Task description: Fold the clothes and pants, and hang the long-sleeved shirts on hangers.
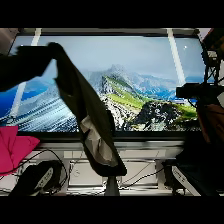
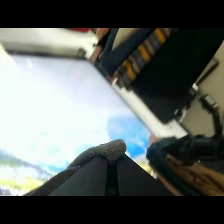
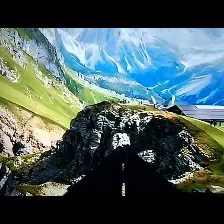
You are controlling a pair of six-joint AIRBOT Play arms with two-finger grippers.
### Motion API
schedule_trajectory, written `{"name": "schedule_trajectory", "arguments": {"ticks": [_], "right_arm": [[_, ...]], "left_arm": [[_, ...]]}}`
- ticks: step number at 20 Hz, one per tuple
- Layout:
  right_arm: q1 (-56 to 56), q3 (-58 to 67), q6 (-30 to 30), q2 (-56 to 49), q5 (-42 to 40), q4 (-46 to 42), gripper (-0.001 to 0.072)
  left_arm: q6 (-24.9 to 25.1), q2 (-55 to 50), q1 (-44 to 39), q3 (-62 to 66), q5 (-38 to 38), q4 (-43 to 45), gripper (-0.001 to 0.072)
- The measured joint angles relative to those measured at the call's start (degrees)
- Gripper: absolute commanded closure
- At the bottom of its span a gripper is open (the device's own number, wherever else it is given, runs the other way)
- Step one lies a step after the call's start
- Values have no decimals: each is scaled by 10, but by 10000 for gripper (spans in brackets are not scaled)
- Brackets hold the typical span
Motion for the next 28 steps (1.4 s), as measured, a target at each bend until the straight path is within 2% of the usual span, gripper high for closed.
{"name": "schedule_trajectory", "arguments": {"ticks": [3,5,10,14,17,21,22,23,24,25,28], "right_arm": [[0,0,0,0,1,2,693],[0,0,0,0,1,2,693],[0,0,0,0,-2,2,693],[0,0,0,0,-23,3,693],[0,0,0,0,-45,3,693],[0,0,0,0,-64,3,692],[0,0,0,0,-68,3,693],[0,0,0,-1,-71,3,692],[0,0,0,-1,-73,3,692],[0,0,0,-1,-74,3,690],[0,0,0,-1,-77,3,681]], "left_arm": [[-5,-76,-82,2,64,37,671],[1,-134,-143,3,139,52,671],[24,-264,-275,4,405,61,669],[28,-335,-346,4,595,89,670],[29,-377,-372,5,681,120,669],[30,-427,-383,5,753,136,668],[30,-437,-384,5,763,138,631],[30,-448,-385,5,772,140,395],[30,-457,-386,5,779,141,48],[30,-465,-386,5,785,142,8],[30,-479,-387,5,792,144,7]]}}
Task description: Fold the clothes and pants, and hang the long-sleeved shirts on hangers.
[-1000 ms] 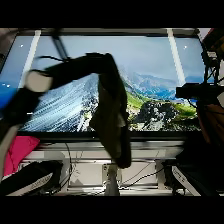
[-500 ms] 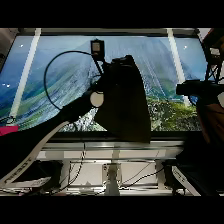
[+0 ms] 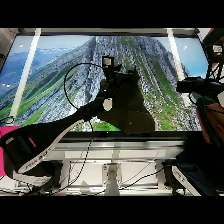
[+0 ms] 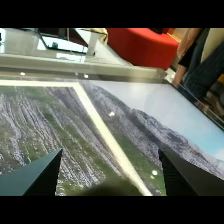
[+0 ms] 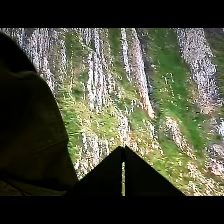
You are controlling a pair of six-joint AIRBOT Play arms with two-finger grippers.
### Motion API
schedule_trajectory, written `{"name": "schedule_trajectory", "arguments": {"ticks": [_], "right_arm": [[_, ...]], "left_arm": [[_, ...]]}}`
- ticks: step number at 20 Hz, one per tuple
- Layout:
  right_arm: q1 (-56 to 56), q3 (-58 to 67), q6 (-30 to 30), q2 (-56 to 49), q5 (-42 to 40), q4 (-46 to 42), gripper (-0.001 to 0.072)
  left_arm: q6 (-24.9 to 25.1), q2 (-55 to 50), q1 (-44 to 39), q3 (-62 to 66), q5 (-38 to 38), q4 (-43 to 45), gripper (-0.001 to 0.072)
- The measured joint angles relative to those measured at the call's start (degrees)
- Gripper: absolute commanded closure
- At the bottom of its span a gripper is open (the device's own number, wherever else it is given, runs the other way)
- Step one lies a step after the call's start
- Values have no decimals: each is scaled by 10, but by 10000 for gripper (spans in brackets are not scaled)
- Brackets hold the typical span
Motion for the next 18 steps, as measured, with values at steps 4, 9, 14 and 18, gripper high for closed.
{"name": "schedule_trajectory", "arguments": {"ticks": [4,9,14,18], "right_arm": [[0,0,-1,0,0,-1,685],[0,0,-27,0,6,-34,693],[0,-19,-42,0,28,-57,694],[0,-55,-50,0,30,-62,693]], "left_arm": [[16,18,5,0,-13,0,15],[63,107,54,0,-206,1,219],[72,183,194,-1,-553,21,222],[86,192,313,-31,-756,88,50]]}}
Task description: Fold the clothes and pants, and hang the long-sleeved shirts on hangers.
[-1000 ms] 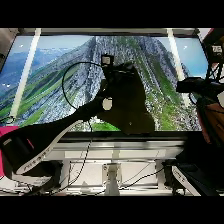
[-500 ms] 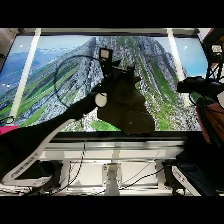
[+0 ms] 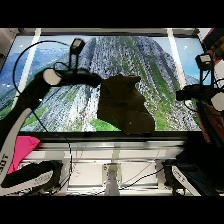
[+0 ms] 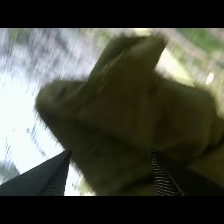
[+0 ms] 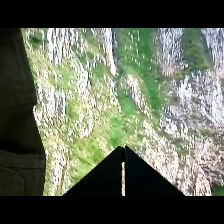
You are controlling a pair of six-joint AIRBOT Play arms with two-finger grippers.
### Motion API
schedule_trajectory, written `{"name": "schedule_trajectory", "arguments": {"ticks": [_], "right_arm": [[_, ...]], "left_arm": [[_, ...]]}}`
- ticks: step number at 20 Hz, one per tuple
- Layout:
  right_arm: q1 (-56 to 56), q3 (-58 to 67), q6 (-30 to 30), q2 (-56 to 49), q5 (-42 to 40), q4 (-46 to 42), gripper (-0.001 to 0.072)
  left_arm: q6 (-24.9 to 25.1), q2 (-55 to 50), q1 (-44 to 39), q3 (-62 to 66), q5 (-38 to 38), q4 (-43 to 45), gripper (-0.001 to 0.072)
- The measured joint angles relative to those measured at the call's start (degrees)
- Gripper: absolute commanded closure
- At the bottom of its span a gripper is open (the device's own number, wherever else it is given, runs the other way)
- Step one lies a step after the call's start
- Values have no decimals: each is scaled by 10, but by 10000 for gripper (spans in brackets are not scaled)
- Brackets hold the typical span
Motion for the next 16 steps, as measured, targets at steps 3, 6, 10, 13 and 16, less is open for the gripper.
{"name": "schedule_trajectory", "arguments": {"ticks": [3,6,10,13,16], "right_arm": [[0,-26,-3,0,-8,-1,693],[0,-40,-3,0,-19,-2,694],[0,-47,-4,0,-35,-2,693],[0,-49,-5,0,-47,-2,693],[0,-50,-5,0,-55,-2,693]], "left_arm": [[51,-12,45,-35,-72,5,50],[108,-40,55,-59,-128,-30,-3],[141,-94,47,-70,-177,-78,-2],[163,-134,40,-73,-196,-126,5],[201,-171,34,-74,-206,-185,8]]}}
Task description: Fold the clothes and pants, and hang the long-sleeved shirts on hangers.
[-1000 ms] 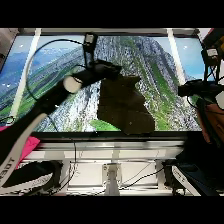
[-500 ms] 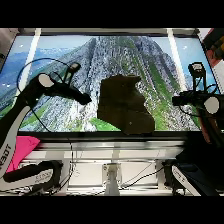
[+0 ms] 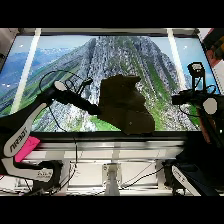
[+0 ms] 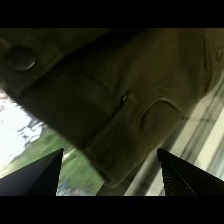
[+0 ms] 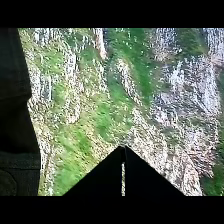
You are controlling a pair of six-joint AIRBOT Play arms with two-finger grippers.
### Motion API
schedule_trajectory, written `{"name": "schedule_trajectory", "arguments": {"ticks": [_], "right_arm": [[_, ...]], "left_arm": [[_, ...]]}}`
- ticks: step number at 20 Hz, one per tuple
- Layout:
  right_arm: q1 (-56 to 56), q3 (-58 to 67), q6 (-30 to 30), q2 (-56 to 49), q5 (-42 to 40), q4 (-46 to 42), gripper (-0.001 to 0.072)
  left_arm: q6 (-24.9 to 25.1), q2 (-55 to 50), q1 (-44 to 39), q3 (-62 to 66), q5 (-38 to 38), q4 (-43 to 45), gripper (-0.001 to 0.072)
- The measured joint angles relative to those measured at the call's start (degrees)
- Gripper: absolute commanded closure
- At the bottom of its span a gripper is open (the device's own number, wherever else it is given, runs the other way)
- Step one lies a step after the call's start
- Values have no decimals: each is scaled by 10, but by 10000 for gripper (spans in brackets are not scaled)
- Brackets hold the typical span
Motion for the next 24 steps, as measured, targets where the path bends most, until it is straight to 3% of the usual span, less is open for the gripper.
{"name": "schedule_trajectory", "arguments": {"ticks": [2,4,5,8,9,10,18,24], "right_arm": [[0,0,0,0,-2,0,693],[0,0,0,0,-3,0,693],[0,0,0,0,-3,1,693],[0,0,0,0,-4,2,693],[0,0,0,0,-3,3,694],[0,0,0,0,-1,6,693],[0,0,0,0,43,16,693],[0,0,0,0,51,28,693]], "left_arm": [[25,-19,-6,0,-3,-45,41],[47,-31,-15,0,-6,-89,282],[60,-35,-19,0,-13,-112,350],[89,-39,-23,4,-45,-177,360],[92,-39,-23,7,-61,-196,493],[89,-39,-19,12,-78,-209,671],[-70,-22,41,50,-259,-245,668],[-104,-17,42,53,-192,-52,657]]}}
